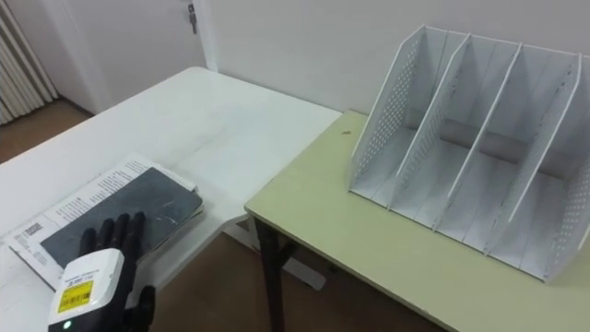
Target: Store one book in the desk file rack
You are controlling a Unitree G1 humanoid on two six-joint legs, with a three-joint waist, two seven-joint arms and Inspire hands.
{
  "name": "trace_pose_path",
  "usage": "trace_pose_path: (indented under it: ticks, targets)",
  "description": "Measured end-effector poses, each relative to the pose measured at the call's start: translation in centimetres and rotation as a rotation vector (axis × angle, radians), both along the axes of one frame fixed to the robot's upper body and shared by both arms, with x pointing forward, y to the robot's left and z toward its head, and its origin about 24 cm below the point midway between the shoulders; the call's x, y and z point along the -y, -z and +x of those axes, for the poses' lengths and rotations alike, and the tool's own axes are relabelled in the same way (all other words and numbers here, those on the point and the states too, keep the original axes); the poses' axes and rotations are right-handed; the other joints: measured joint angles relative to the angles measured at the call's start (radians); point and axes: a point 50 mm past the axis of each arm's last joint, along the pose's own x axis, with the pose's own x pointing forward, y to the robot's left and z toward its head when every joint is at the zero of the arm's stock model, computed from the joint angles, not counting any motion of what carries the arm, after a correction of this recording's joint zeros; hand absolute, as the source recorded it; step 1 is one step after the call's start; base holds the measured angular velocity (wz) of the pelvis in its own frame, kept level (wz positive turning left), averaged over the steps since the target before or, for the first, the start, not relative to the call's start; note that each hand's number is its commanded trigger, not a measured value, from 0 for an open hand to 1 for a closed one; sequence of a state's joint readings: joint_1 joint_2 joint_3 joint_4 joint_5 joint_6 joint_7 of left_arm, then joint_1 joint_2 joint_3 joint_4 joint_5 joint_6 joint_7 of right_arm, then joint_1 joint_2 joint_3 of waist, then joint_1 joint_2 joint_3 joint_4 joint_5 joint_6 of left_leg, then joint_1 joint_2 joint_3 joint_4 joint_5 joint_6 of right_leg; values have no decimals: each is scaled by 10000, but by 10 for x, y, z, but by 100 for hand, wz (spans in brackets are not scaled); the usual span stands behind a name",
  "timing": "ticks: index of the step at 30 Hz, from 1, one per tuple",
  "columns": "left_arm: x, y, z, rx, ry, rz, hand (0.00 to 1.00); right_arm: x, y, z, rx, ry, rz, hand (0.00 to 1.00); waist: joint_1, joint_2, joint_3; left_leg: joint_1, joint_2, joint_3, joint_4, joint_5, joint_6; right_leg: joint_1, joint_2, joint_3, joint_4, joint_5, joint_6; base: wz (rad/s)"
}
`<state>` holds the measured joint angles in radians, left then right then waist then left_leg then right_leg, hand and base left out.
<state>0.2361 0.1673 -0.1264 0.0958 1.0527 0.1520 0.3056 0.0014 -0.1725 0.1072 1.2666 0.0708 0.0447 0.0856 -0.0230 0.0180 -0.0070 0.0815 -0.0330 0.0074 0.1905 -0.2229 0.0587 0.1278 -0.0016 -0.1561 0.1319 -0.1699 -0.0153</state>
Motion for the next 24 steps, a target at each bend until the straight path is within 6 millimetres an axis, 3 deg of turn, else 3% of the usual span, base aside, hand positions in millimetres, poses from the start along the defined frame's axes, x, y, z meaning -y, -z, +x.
trace_pose_path:
  ticks: [12,24]
  targets:
    - [-14,-13,16,1561,-490,725,100,3,0,-3,40,38,-218,0,-3,65,-25,166,-3,20,-137,0,-1,91,6,12,-10,-4,2,-1]
    - [-19,-13,18,1616,-697,955,100,11,-2,-5,-99,212,-591,0,-136,123,-63,223,5,19,-131,8,-13,133,13,10,24,-2,-1,0]
